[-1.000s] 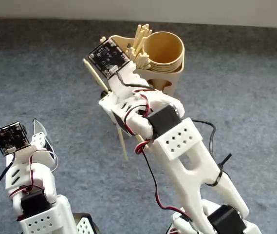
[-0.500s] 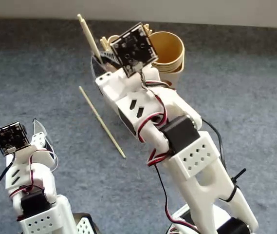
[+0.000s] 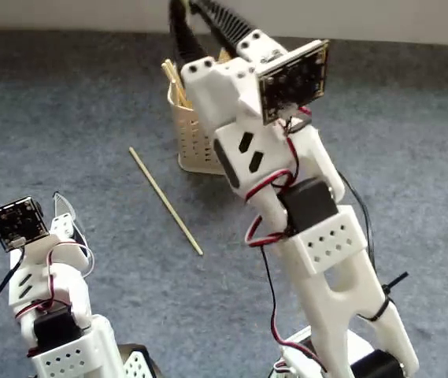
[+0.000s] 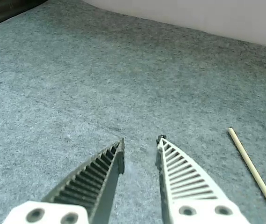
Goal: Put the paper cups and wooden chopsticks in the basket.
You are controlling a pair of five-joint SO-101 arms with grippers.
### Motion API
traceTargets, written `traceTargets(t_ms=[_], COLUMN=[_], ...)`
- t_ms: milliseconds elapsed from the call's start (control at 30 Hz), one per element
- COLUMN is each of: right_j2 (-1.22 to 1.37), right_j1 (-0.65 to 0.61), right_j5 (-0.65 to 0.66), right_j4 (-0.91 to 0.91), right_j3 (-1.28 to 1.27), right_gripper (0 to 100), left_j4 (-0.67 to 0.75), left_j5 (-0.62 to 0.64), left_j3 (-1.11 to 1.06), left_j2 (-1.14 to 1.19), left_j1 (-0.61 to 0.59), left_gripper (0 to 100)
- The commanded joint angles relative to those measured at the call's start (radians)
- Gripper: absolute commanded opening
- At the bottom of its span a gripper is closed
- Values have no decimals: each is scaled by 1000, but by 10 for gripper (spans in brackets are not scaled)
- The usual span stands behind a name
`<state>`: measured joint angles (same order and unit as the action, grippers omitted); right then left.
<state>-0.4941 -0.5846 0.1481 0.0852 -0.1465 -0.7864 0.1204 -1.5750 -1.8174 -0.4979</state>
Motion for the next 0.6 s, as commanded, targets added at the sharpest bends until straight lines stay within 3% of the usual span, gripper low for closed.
traceTargets(t_ms=[0, 333, 567], right_j2=[64, 262, 269], right_j1=[18, 41, 39], right_j5=[-8, -8, -8], right_j4=[-125, -133, -25], right_j3=[33, 33, 10], right_gripper=[6, 9, 128], left_j4=[23, 23, 23], left_j5=[-2, -2, -2], left_j3=[7, 7, 7], left_j2=[-8, -8, -8], left_j1=[22, 22, 22], left_gripper=[126, 126, 126])
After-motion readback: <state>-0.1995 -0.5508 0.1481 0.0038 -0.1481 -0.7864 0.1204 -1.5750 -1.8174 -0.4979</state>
